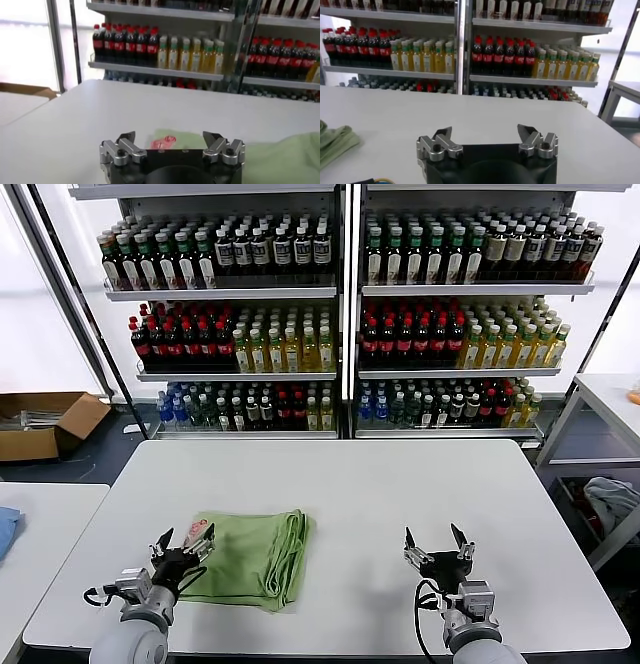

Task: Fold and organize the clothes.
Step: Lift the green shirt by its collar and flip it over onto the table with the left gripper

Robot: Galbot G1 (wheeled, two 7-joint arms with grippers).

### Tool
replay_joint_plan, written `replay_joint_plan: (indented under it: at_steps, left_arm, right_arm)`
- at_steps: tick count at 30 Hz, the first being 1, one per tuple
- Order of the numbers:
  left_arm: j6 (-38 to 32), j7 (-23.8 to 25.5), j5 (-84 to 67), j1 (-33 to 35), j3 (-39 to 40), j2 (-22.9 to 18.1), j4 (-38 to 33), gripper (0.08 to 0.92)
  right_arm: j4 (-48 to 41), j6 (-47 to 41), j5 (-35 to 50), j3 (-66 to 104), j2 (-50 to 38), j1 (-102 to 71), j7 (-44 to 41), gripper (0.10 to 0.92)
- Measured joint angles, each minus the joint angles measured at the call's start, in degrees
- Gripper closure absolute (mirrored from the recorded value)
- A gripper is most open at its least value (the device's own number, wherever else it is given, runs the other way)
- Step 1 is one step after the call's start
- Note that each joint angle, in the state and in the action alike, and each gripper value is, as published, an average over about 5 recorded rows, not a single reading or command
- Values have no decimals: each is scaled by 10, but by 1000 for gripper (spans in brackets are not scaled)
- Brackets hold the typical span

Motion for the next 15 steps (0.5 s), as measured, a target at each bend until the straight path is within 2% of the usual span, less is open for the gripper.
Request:
replay_joint_plan:
  at_steps: [9, 12, 15]
  left_arm:
    - [2, 18, -4, 7, 2, 4, 26, 181]
    - [1, 23, -6, 9, 3, 5, 30, 225]
    - [0, 28, -7, 11, 3, 5, 33, 308]
  right_arm:
    - [-2, 2, 0, -2, 1, -1, -1, 203]
    - [-2, 3, 0, -2, 2, -2, -1, 203]
    - [-2, 3, 0, -2, 2, -2, -2, 203]
